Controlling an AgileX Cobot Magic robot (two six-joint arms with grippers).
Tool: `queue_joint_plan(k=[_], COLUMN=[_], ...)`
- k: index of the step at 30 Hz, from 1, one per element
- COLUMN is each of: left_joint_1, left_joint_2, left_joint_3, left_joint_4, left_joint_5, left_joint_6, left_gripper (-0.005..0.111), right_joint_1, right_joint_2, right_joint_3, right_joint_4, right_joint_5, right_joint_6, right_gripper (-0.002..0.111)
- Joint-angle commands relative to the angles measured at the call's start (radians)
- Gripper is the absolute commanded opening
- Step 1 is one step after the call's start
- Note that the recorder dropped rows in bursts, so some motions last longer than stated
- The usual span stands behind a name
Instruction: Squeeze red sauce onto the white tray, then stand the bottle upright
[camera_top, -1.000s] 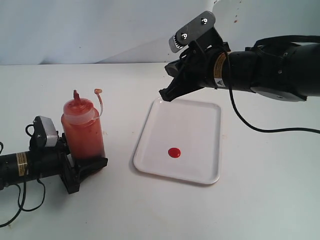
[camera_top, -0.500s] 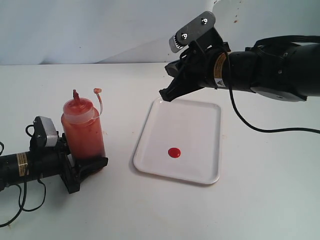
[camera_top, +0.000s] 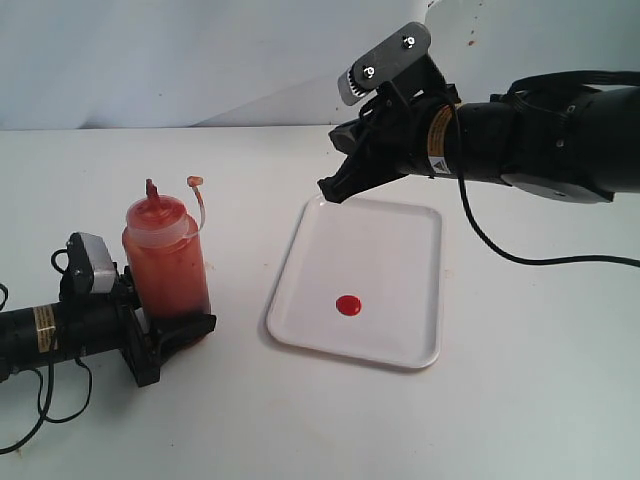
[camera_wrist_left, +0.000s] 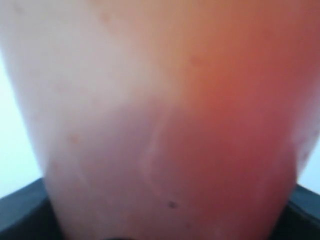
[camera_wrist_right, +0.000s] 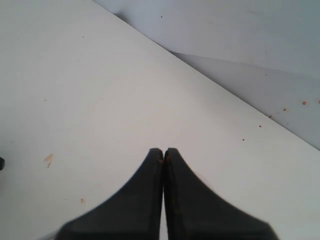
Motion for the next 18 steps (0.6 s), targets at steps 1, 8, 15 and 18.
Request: queue_joint_plan(k=[1, 8, 15, 18], left_joint_1=[0.002, 0.002, 0.002, 0.002], left_joint_2=[0.004, 0.004, 0.004, 0.004], left_joint_3=[-0.005, -0.005, -0.005, -0.005], left_joint_4=[-0.018, -0.018, -0.018, -0.018], left_joint_5=[0.0, 0.0, 0.0, 0.0], left_joint_6=[-0.007, -0.007, -0.007, -0.007], left_gripper=[0.0, 0.0, 0.0, 0.0], right_joint_1=[0.002, 0.002, 0.002, 0.002], right_joint_2=[-0.001, -0.001, -0.001, -0.001], right_joint_3=[-0.006, -0.006, -0.006, -0.006], right_joint_4=[0.001, 0.001, 0.001, 0.001], right_joint_5=[-0.019, -0.027, -0.027, -0.027], right_joint_6=[0.0, 0.0, 0.0, 0.0], right_gripper=[0.0, 0.0, 0.0, 0.0])
